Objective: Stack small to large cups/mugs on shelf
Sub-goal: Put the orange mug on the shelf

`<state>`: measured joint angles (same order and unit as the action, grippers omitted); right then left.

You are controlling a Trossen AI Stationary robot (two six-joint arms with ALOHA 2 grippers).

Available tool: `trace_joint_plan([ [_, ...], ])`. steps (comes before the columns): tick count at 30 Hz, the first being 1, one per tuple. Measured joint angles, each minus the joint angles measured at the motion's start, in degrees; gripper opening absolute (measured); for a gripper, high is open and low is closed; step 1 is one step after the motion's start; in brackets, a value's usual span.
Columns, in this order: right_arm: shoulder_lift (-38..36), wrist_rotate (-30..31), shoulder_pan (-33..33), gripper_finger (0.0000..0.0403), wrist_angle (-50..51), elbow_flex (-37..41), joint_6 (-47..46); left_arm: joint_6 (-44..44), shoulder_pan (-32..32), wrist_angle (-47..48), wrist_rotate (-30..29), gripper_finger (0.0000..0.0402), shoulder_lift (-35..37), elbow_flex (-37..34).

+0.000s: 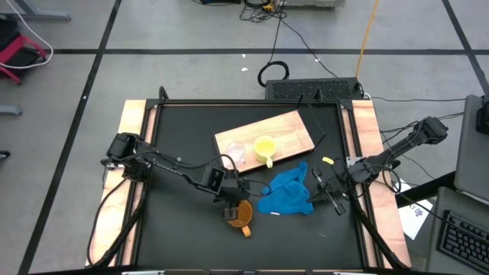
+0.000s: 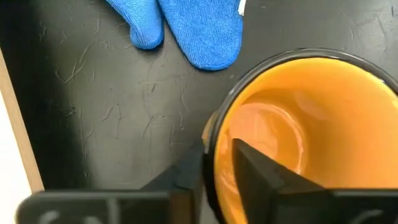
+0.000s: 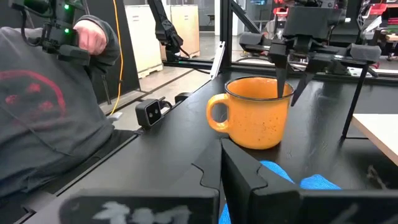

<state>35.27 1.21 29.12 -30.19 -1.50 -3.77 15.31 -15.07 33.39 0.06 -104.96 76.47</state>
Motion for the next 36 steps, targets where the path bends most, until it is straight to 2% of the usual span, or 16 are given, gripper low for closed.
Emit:
trace_joint_plan([
  [4,0.0,0.0,0.0,0.0,0.0,0.0,0.0,0.2,0.0,-0.2,1.0,0.0024,0.1,0.0],
  [6,0.0,0.0,0.0,0.0,0.0,0.0,0.0,-0.2,0.0,-0.9,2.0,0.0015,0.3,0.2],
  [18,0.0,0.0,0.0,0.0,0.0,0.0,0.0,-4.1,-0.2,-3.1,3.0,0.0014,2.1,-0.2],
  [30,0.1,0.0,0.0,0.0,0.0,0.0,0.0,-4.1,-0.2,-4.8,3.4,0.0014,9.1,-0.1],
  [36,0.1,0.0,0.0,0.0,0.0,0.0,0.0,-6.0,-0.2,-5.2,1.0,0.0014,12.1,-0.1],
])
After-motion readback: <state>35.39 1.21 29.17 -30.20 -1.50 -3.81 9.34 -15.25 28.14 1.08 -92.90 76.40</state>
